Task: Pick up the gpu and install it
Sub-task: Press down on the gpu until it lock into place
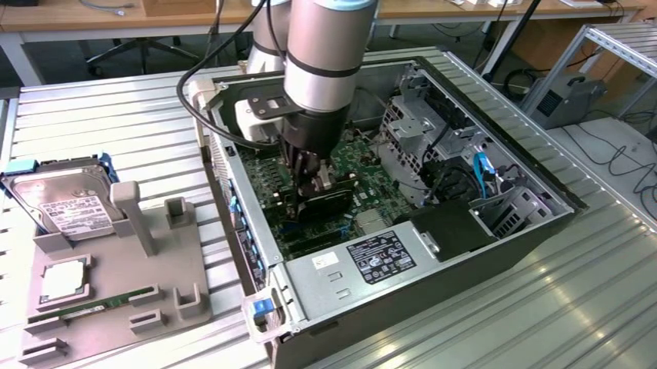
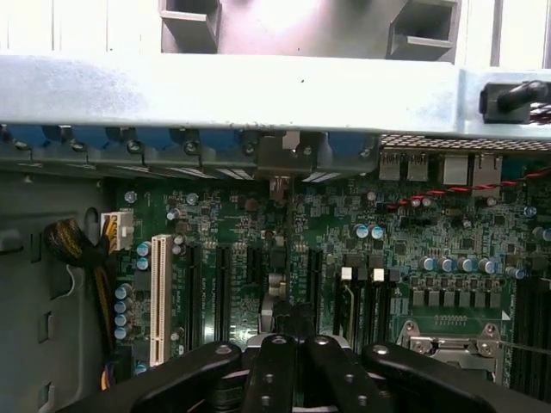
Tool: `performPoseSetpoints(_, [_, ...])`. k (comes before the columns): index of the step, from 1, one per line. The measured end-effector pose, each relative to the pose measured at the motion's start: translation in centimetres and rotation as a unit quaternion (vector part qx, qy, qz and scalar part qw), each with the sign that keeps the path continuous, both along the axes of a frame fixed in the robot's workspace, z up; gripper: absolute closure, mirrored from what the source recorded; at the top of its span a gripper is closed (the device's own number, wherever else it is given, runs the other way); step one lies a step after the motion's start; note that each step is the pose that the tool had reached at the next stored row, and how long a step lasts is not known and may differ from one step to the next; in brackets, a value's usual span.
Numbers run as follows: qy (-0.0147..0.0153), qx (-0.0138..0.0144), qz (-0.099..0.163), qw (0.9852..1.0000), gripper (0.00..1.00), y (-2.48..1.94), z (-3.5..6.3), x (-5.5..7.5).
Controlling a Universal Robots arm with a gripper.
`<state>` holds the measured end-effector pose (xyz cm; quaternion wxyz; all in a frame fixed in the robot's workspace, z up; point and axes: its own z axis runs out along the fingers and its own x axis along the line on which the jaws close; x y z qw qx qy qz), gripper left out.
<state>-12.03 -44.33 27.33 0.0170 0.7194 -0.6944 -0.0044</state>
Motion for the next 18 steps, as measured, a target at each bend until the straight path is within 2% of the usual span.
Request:
performPoseSetpoints(1, [0.0006, -0.0009, 0.000, 1.0000, 0.89, -0.01, 0.56, 0.2])
performPoseSetpoints(2, [0.0006, -0.0008, 0.000, 1.0000, 0.89, 0.00, 0.71, 0.6])
performPoseSetpoints(6, [0.0028, -0.0009, 0.000, 1.0000, 0.89, 0.00, 0.84, 2.2])
performPoseSetpoints(9, [0.0032, -0.0007, 0.000, 1.0000, 0.89, -0.01, 1.19, 2.8])
performPoseSetpoints(12, [0.0032, -0.0006, 0.000, 1.0000, 0.89, 0.00, 1.59, 3.0])
performPoseSetpoints(18, [0.0032, -0.0005, 0.000, 1.0000, 0.89, 0.00, 1.64, 3.0])
